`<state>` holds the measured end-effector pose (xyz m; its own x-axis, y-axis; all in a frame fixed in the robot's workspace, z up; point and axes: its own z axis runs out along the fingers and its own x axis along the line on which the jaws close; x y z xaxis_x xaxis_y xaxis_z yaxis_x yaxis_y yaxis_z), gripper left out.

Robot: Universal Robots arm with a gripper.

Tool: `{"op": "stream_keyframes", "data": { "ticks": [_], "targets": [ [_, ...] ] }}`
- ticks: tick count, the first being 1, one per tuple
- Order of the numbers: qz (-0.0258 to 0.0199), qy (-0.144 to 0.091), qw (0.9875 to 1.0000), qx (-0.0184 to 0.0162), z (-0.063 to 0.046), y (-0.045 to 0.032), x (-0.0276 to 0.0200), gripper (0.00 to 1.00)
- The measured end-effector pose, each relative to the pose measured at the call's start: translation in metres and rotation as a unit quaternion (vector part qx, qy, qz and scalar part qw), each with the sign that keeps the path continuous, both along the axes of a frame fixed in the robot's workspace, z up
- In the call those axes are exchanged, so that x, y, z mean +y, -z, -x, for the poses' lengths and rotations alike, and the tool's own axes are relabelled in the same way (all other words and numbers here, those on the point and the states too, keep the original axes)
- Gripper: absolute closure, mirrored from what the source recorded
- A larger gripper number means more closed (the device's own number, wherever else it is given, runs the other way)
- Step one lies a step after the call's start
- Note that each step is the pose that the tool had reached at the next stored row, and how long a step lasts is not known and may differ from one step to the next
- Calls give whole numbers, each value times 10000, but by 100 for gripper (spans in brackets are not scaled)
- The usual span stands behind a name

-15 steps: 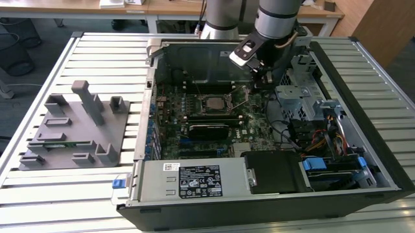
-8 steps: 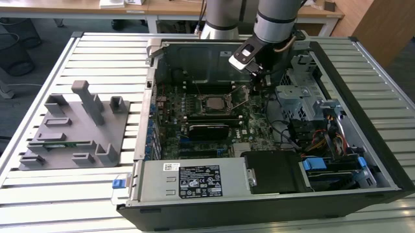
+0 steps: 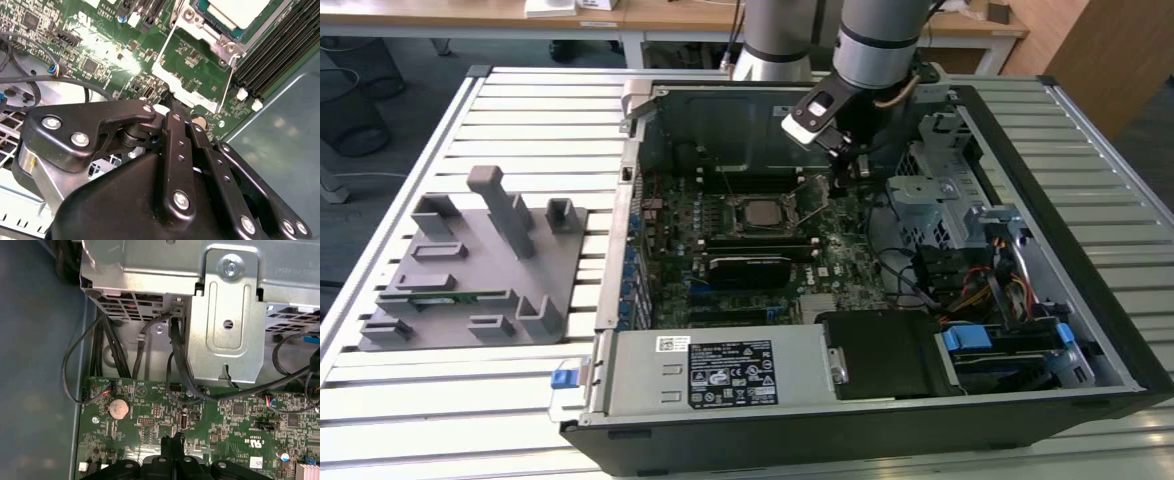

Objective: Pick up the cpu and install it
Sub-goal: 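Close the cpu cover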

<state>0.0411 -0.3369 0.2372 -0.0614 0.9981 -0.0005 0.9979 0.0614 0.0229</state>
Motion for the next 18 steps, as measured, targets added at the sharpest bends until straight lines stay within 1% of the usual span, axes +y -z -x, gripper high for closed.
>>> {"op": "stream_keyframes", "data": {
  "ticks": [18],
  "targets": [
    [-1,0,10000,0,161,-1,0,89]
  ]
}}
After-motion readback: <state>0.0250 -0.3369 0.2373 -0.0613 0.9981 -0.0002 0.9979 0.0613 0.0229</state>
